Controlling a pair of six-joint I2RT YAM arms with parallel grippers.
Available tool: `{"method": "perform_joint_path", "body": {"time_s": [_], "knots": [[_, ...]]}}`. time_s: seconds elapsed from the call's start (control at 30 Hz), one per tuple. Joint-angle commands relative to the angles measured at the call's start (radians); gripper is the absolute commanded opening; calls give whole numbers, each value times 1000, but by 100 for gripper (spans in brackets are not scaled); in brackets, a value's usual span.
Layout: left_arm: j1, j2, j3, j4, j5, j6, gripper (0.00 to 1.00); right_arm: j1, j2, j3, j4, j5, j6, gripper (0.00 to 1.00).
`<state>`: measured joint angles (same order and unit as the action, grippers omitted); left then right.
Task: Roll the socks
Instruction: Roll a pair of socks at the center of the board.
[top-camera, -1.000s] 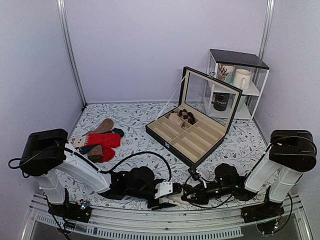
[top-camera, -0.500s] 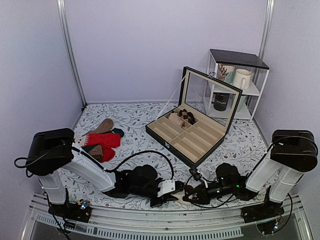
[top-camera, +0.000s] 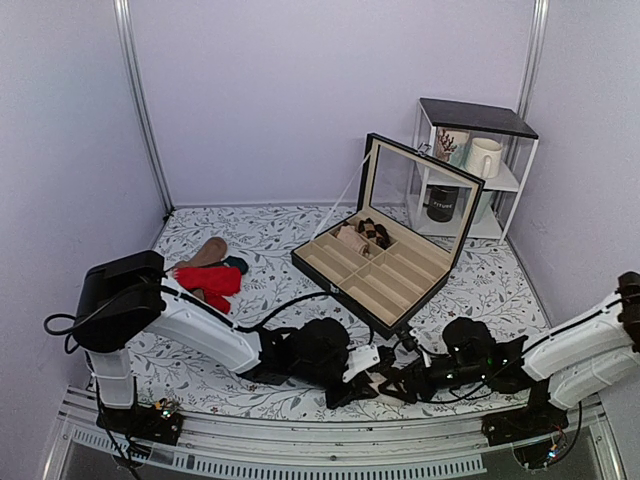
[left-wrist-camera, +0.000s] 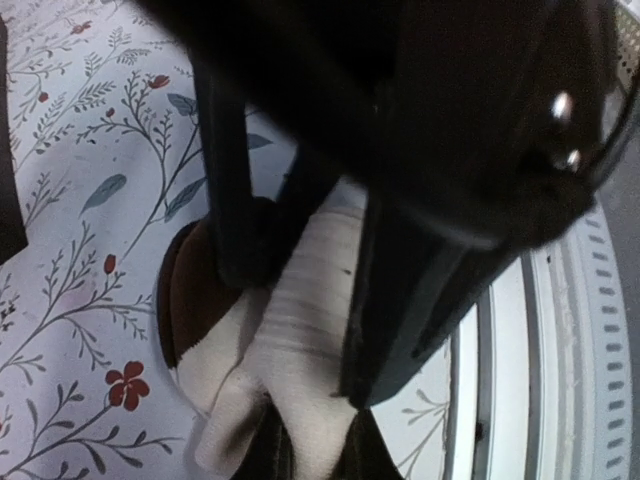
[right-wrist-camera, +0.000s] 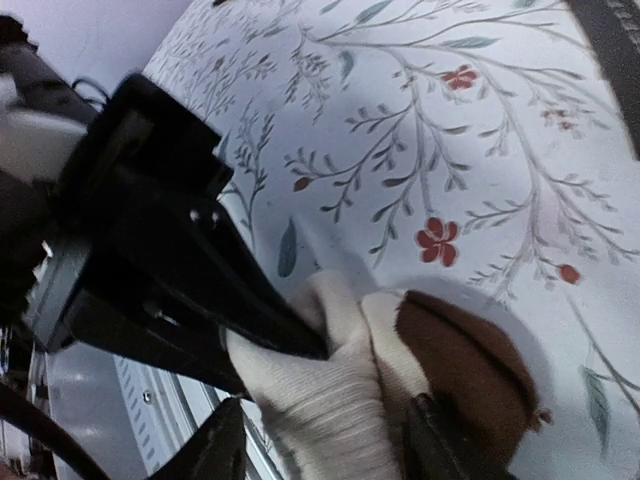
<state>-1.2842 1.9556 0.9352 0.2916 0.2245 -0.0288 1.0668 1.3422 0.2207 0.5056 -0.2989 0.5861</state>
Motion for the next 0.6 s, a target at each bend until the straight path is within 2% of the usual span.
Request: {"method": "perform_joint_path", "body": {"time_s": [0.0,0.1,0.2,0.4,0.57], "knots": [[0,147,-39,-363,70,-144,0,2,-257,16,-288,210,-33,60],[15,155,-52,-360,102,-177,0,2,-367,13,-406,287,14,62],[23,152,-59,-356,104,-184,0,2,-388,9,-475,329,96,62],[25,158,-54,-355,108,-191,0,2,-288,19,-473,329,174,62],[25,161,-58,-351,104,-192,0,2,-198,28,-375,318,175,60]]}}
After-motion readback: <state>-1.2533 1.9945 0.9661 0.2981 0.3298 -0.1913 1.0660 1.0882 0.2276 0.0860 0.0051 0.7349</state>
